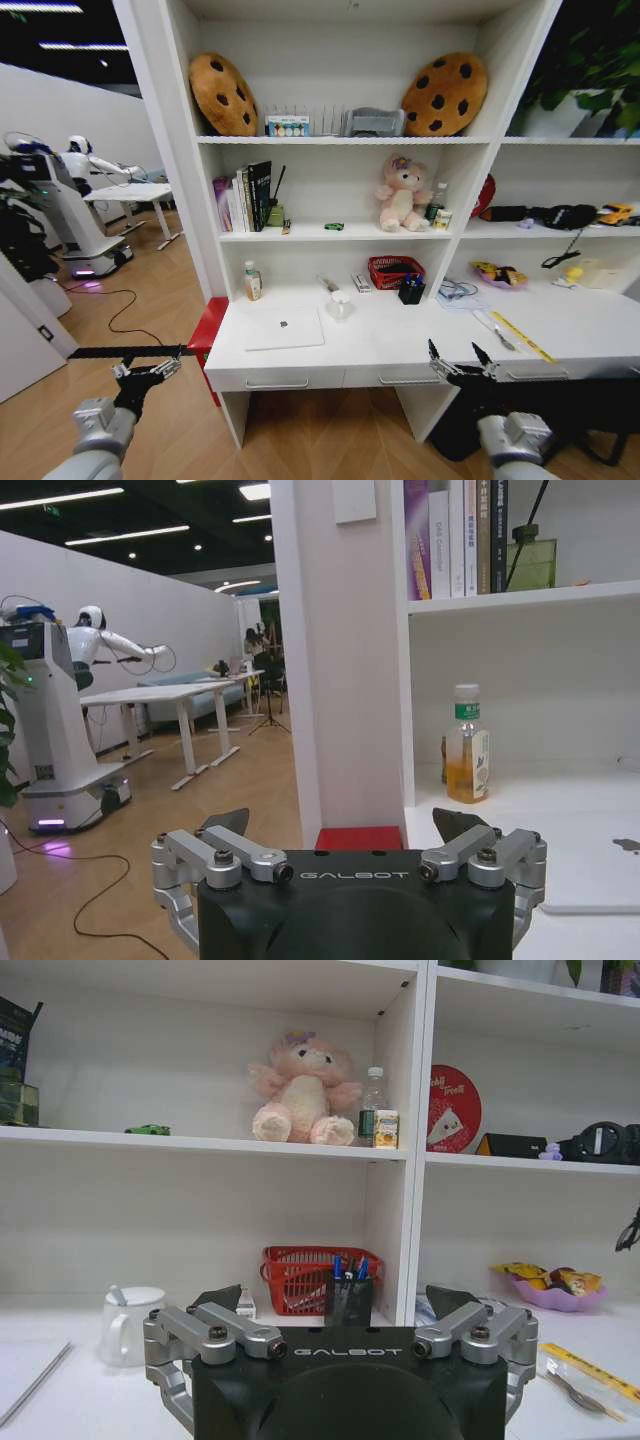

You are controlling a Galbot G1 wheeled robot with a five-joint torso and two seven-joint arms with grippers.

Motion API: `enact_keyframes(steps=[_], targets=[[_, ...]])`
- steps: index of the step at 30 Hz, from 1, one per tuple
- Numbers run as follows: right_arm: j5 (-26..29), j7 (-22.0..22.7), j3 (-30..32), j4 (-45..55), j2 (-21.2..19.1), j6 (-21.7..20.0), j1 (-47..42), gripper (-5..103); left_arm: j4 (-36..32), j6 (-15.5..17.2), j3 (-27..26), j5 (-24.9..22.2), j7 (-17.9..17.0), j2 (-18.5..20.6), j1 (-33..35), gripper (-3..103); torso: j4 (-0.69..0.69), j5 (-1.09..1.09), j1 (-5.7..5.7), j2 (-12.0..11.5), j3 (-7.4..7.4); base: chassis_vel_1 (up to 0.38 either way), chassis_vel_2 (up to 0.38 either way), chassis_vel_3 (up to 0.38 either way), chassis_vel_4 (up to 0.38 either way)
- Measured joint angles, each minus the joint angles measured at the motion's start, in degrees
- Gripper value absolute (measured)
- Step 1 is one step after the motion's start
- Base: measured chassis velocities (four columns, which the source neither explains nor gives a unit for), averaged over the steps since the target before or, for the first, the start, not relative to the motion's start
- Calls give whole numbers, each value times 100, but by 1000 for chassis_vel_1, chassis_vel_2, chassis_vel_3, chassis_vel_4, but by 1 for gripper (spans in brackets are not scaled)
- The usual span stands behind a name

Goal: Organize the objects on the table.

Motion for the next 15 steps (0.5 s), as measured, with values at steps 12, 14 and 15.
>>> enact_keyframes(steps=[12, 14, 15], targets=[[0, -1, -1, 1, 0, 1, 0, 100, -2, 0, -1, 0, -6, -1, 2, 100, 7, -6, -7, 4, -1, 315, -322, -343, 333], [0, -1, -1, 1, 0, 1, -2, 100, -2, 0, -1, 0, -9, 0, 2, 100, -1, 2, -9, 6, -3, 54, -46, -133, 152], [0, -1, -1, 1, 0, 1, -2, 100, -2, 0, -1, 0, -9, 0, 2, 100, -1, 2, -9, 6, -3, -4, -21, -133, 152]])
